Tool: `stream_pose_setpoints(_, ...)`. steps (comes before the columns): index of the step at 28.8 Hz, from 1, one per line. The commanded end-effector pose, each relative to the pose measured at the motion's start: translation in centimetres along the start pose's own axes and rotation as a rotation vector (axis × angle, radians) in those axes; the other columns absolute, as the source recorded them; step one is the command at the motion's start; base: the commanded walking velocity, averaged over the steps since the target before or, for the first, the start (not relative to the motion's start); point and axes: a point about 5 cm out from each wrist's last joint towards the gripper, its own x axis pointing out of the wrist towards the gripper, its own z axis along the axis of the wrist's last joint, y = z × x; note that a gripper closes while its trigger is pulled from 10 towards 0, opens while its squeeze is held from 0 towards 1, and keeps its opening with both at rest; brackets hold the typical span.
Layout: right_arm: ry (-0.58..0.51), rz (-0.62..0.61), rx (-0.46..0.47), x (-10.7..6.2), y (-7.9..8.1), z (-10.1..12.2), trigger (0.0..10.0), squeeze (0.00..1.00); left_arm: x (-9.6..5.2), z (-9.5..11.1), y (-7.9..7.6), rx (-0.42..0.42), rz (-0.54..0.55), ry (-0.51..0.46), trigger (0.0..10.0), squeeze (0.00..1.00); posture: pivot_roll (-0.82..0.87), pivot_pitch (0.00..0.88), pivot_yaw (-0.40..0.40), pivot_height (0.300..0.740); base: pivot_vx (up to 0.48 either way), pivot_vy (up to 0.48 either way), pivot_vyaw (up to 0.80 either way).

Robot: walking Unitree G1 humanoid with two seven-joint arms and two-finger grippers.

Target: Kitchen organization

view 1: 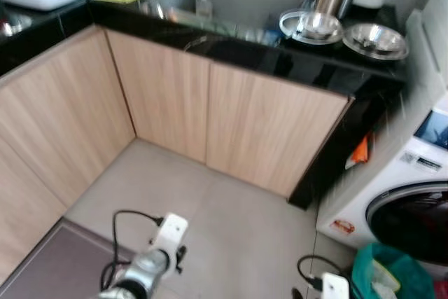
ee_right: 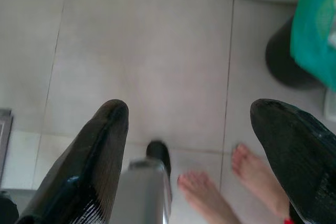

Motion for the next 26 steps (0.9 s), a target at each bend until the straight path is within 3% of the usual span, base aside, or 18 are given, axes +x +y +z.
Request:
stream_pose_setpoints(1, 0.01, 0.013, 0.014, -0.01, 0.69, -0.4, 10.0, 0.0, -0.26, -0.91, 0.86, -0.007, 0.02, 0.033, 10.0, 0.0, 0.14, 0.126, -0.104, 0.74, 0.304, 0.0, 0.0)
stream_pose_setpoints(19, 0.017, 0.01, 0.016, -0.02, 0.69, -0.5, 10.0, 0.0, -0.2, -0.61, 0.82, 0.009, 0.013, 0.029, 10.0, 0.0, 0.14, 0.107, -0.098, 0.74, 0.303, 0.0, 0.0)
stream_pose_setpoints(26, 0.024, 0.014, 0.001, -0.05, 0.63, -0.59, 10.0, 0.0, -0.2, -0.68, 0.68, 0.011, 0.008, 0.03, 10.0, 0.0, 0.14, 0.099, -0.1, 0.74, 0.302, 0.0, -0.65)
